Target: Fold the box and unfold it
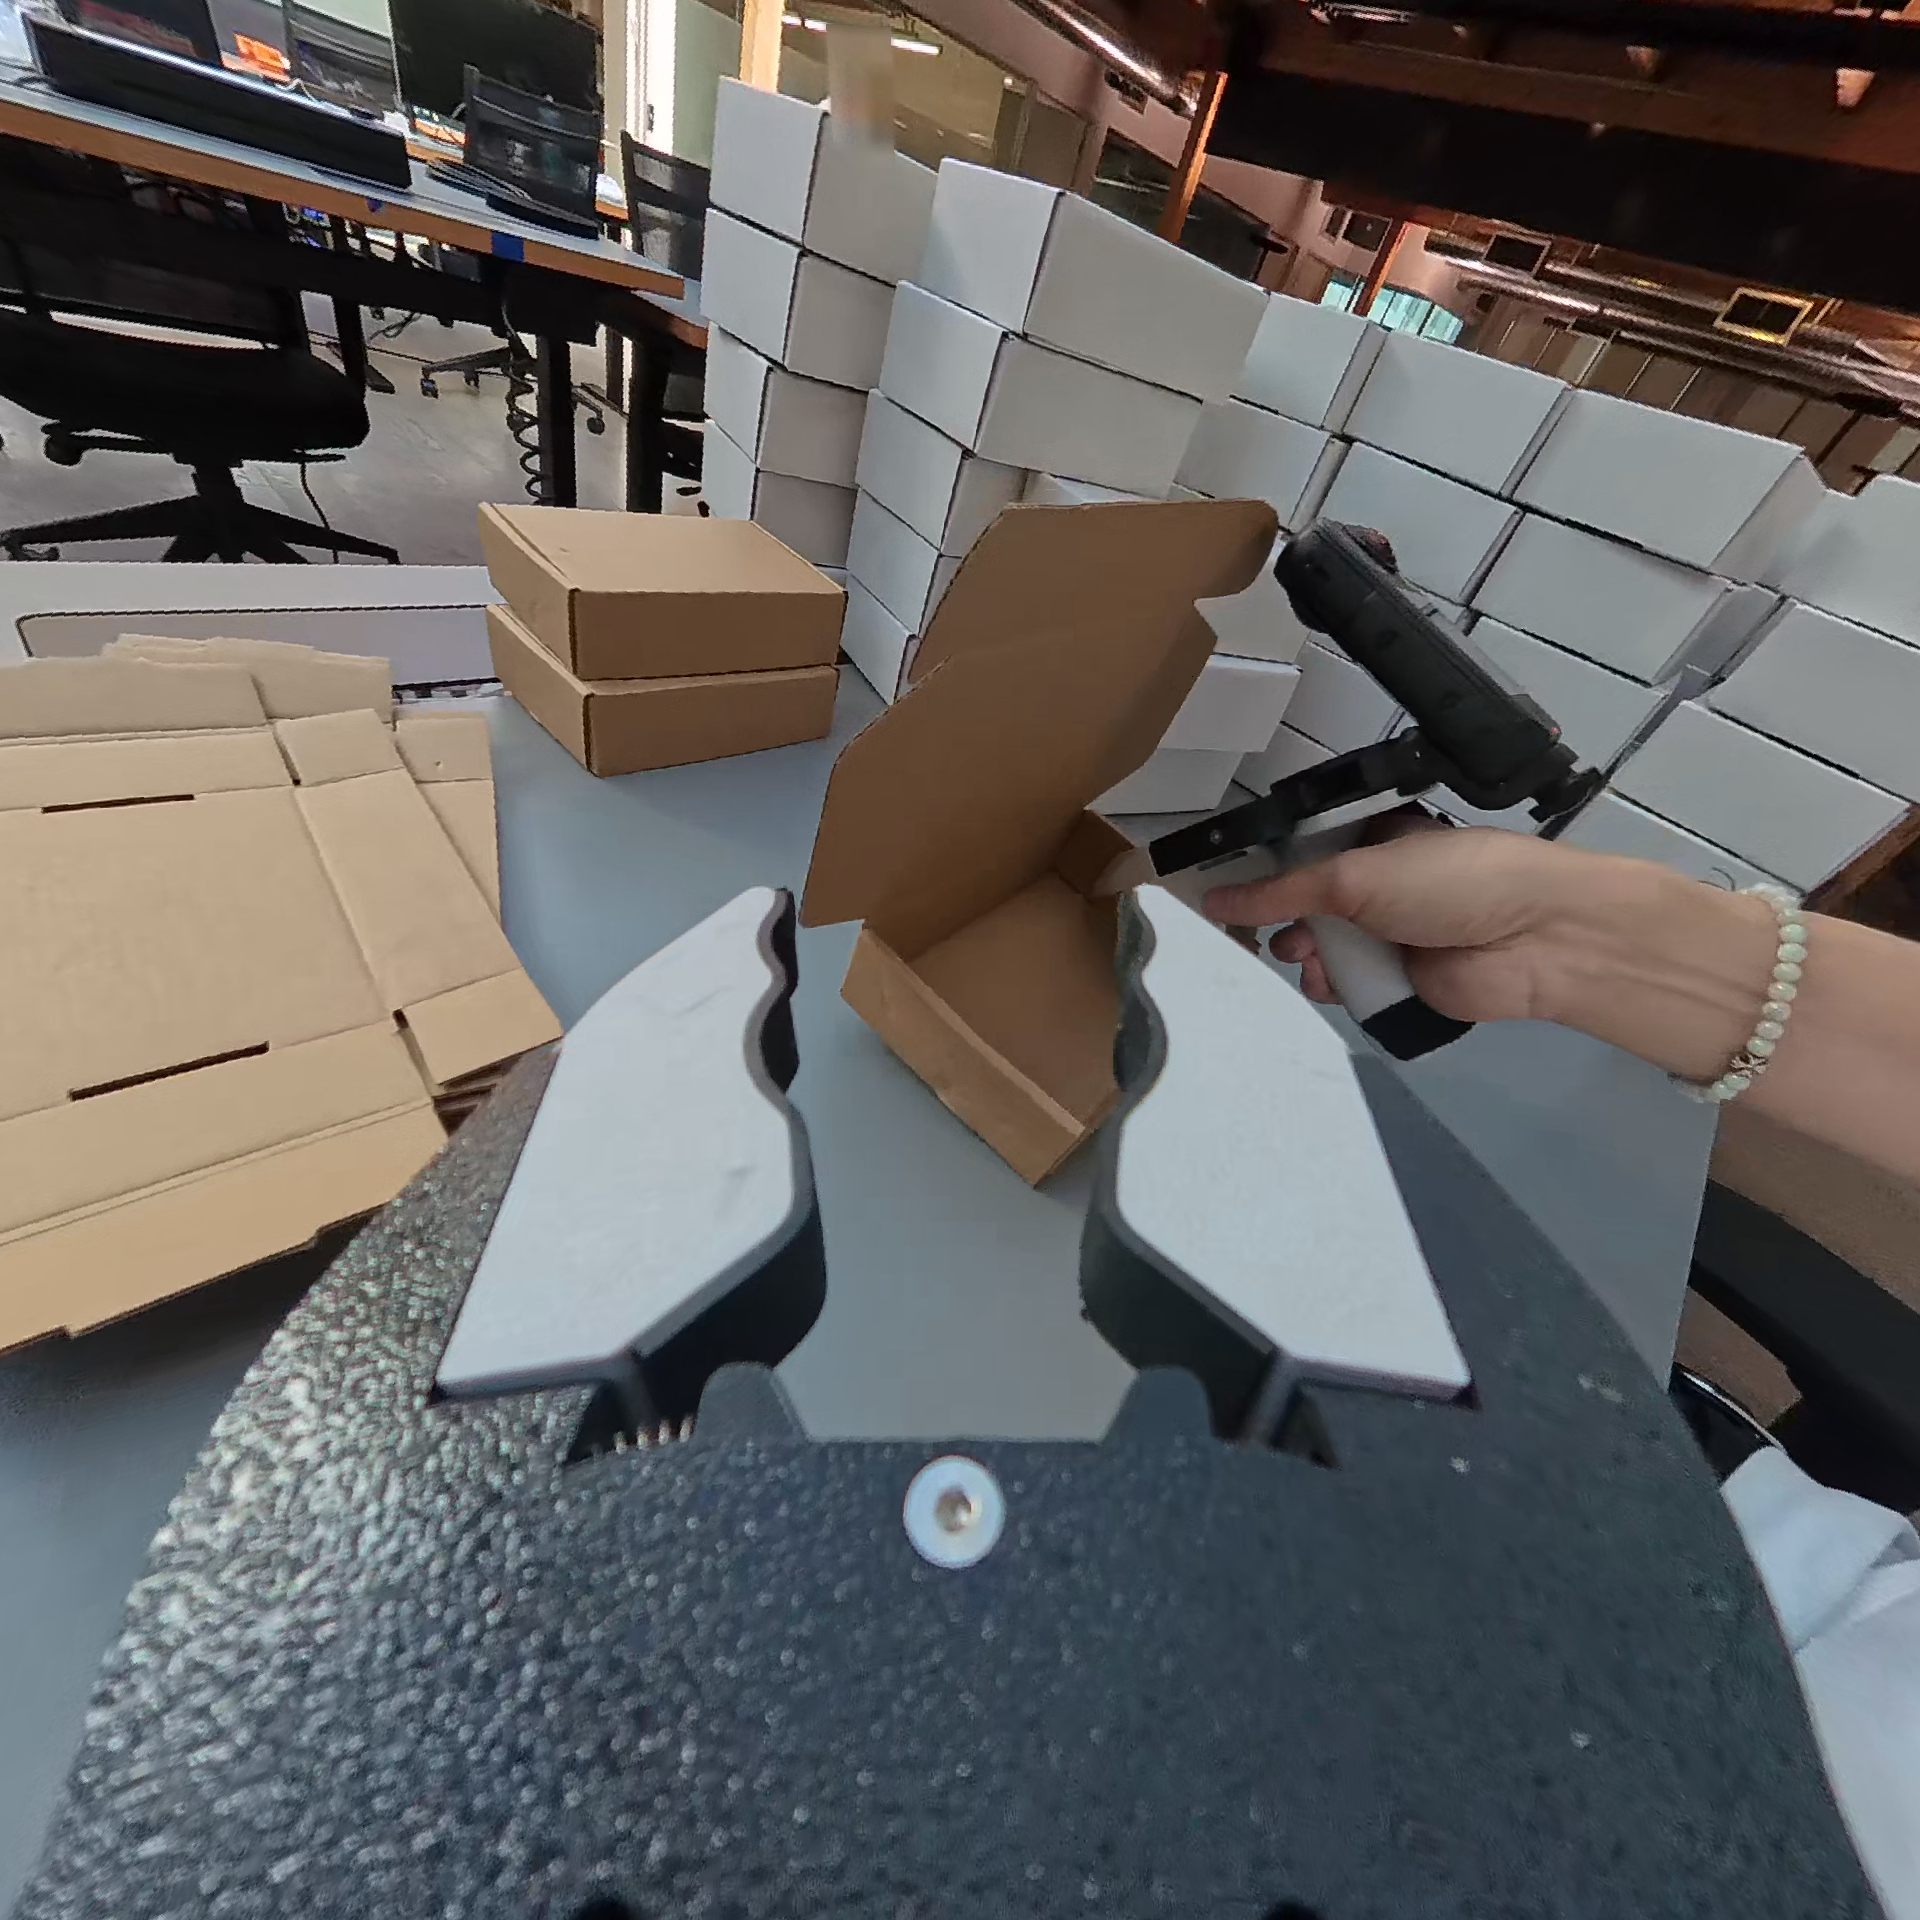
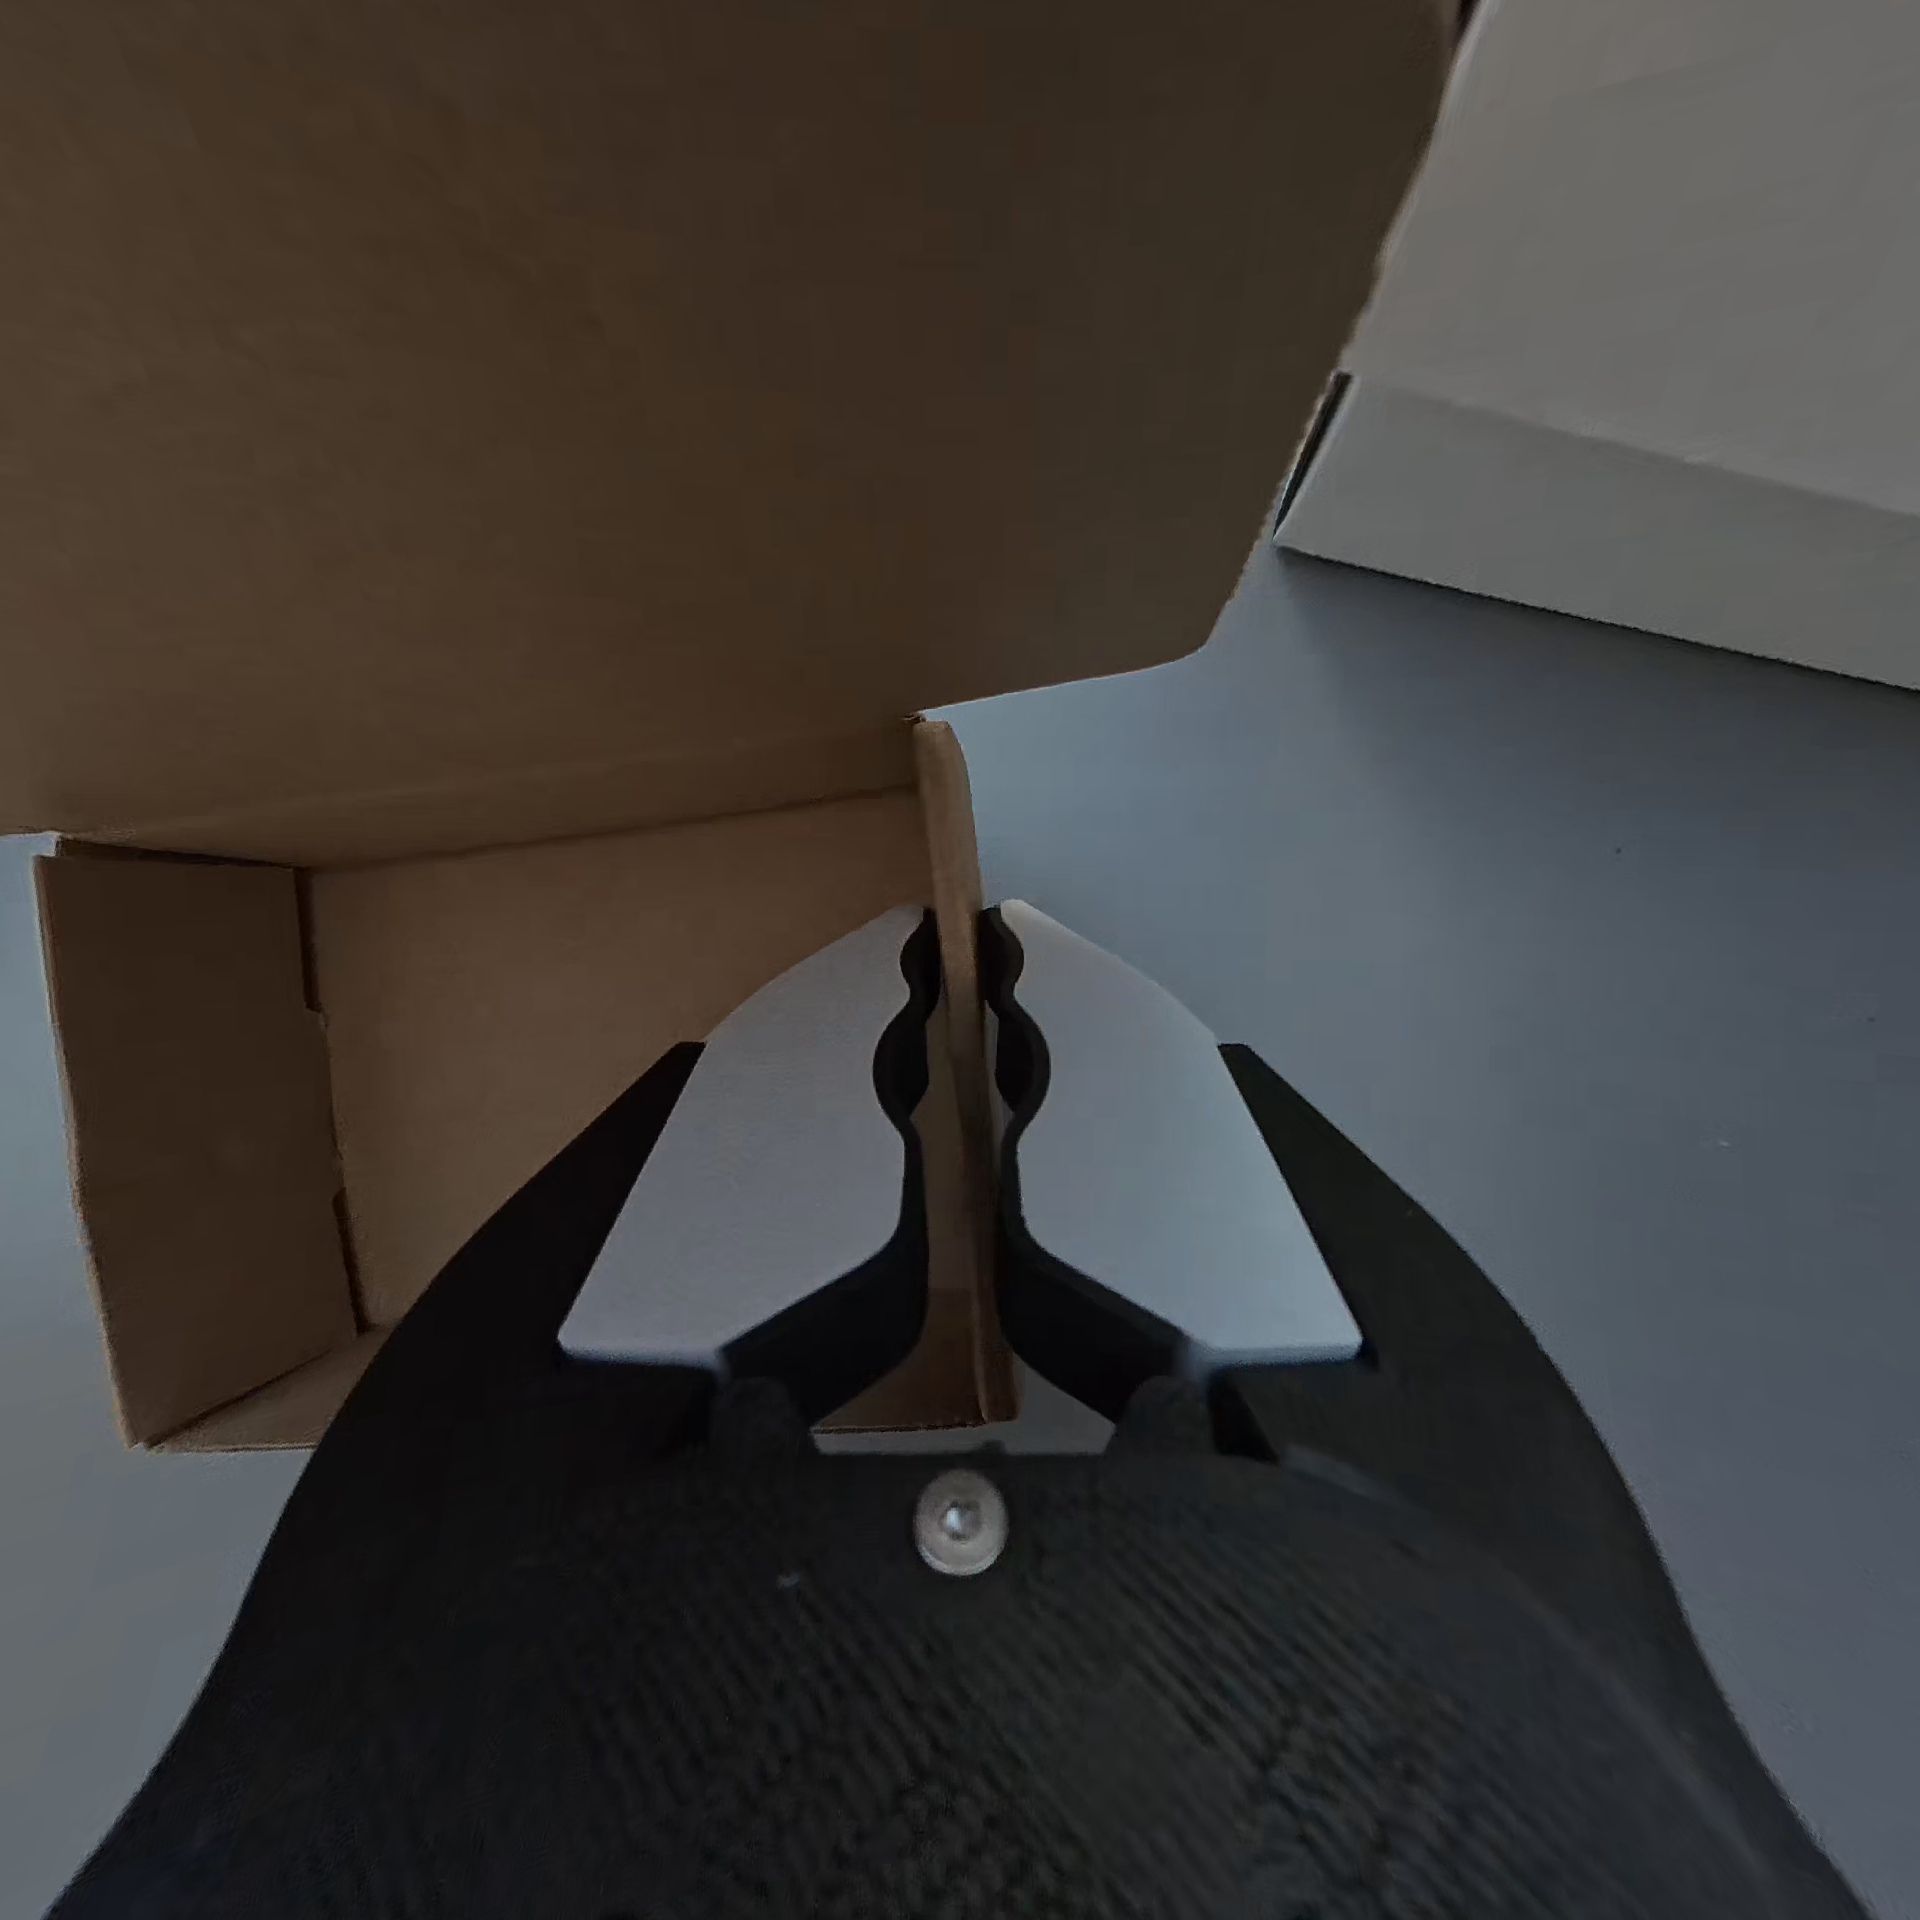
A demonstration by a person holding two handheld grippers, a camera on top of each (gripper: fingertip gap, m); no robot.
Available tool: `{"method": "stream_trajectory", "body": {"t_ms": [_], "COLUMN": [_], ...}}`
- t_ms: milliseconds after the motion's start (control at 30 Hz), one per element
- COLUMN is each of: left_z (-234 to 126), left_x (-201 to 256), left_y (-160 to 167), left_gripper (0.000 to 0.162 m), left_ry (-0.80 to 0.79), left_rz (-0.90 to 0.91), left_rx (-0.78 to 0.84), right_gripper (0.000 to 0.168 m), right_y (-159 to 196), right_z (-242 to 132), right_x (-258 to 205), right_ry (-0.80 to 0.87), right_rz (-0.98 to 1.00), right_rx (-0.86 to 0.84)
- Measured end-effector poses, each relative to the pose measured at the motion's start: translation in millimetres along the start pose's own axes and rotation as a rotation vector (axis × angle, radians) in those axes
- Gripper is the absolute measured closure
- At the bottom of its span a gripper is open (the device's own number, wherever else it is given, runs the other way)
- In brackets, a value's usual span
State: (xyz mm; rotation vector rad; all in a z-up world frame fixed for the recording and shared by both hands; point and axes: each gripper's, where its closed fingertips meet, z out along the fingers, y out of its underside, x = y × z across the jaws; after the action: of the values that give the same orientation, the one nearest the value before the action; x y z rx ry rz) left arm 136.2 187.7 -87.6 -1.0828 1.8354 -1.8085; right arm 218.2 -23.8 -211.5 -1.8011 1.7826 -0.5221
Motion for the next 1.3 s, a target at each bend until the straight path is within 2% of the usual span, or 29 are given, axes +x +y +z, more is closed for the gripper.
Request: {"method": "stream_trajectory", "body": {"t_ms": [100,167,267,400,500,567,633,700,800,900,1033,1167,1300], "left_z": [10,15,23,36,54,65,76,85,98,107,116,123,126], "left_x": [4,2,-3,-12,-23,-31,-43,-48,-54,-57,-54,-50,-45], "left_y": [12,21,29,15,0,-8,-12,-9,-3,1,11,12,9], "left_gripper": [0.105,0.105,0.102,0.100,0.098,0.096,0.099,0.101,0.105,0.113,0.118,0.125,0.136], "left_ry": [0.005,0.002,0.004,0.037,0.102,0.158,0.166,0.200,0.241,0.284,0.380,0.451,0.509], "left_rz": [0.017,0.028,0.051,0.201,0.248,0.204,0.201,0.212,0.249,0.326,0.335,0.336,0.329], "left_rx": [-0.045,-0.079,-0.106,-0.065,-0.048,-0.050,-0.057,-0.081,-0.120,-0.150,-0.215,-0.233,-0.236], "right_gripper": [0.155,0.128,0.086,0.063,0.071,0.071,0.081,0.084,0.088,0.099,0.112,0.128,0.137], "right_y": [7,3,-5,-31,-61,-67,-73,-76,-73,-73,-77,-81,-81], "right_z": [5,0,-21,-56,-74,-74,-69,-68,-60,-53,-59,-58,-55], "right_x": [-1,-1,-10,7,20,27,35,33,23,18,14,16,12], "right_ry": [-0.025,-0.066,-0.228,-0.353,-0.441,-0.473,-0.458,-0.496,-0.606,-0.682,-0.818,-0.883,-0.905], "right_rz": [0.001,-0.005,-0.040,-0.110,-0.249,-0.365,-0.451,-0.529,-0.598,-0.660,-0.697,-0.724,-0.755], "right_rx": [-0.017,0.006,0.061,0.216,0.397,0.434,0.462,0.505,0.491,0.475,0.496,0.491,0.467]}}
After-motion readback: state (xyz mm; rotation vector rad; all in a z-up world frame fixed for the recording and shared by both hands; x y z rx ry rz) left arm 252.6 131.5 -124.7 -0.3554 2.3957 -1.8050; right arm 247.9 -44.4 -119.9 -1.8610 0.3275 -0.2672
